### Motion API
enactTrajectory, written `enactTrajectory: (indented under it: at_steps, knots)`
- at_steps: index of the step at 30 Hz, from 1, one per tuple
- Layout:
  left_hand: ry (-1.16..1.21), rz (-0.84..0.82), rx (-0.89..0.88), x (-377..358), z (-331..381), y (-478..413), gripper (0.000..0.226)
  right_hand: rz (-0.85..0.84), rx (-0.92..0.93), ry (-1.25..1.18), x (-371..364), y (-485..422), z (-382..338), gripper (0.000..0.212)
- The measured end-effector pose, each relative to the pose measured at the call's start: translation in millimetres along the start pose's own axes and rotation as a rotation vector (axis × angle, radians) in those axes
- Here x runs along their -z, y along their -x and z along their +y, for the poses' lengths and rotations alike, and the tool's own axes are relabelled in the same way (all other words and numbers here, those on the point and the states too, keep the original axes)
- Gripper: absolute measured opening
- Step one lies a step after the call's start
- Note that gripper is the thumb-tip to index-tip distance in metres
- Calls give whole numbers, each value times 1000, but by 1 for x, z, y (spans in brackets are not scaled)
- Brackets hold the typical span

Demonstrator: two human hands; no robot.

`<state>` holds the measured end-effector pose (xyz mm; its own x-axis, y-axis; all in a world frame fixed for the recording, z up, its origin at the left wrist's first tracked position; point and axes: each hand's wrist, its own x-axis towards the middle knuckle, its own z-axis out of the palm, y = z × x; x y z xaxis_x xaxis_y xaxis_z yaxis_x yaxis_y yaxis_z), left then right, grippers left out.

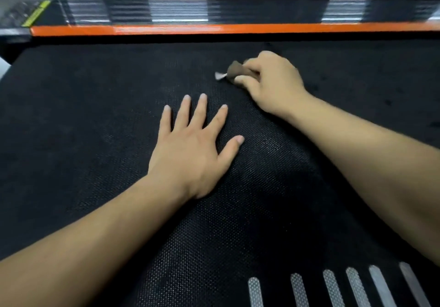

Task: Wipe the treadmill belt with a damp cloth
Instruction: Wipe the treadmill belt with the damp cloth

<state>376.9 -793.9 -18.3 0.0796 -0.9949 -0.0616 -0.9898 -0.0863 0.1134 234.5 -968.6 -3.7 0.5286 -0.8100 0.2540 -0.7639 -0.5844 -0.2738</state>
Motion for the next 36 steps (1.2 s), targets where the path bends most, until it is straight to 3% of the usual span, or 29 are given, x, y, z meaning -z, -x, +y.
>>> enactTrajectory:
  at_steps: [2,6,7,12,14,18,21,24,29,34,36]
  knots:
    - [10,2,6,-1,-1,-1,80,-13,4,29,3,-5,9,29]
    - [31,-5,0,-1,-2,-1,80,139,-475,68,24,-48,65,36]
    - [36,-11,0,0,-2,-2,80,160,-505,67,21,-51,67,36]
    - [59,-126,25,10,1,-8,74,30,-140,-11,3,-26,35,32]
    - [80,-167,50,11,6,-12,71,37,-169,64,10,-33,45,36]
    - [29,-70,59,0,14,-9,75,152,-499,68,22,-56,79,34]
    - [-4,-18,56,-5,14,-7,76,136,-349,39,15,-47,72,33]
    - [-16,-2,59,-5,16,-5,79,4,-159,13,22,-11,67,33]
    - [2,10,61,-3,18,-4,76,144,-422,84,34,-22,76,33]
    - [-2,4,75,-1,19,-3,76,24,-84,28,25,30,50,32]
    - [-2,4,73,-2,19,-2,76,-3,-92,113,36,31,64,34]
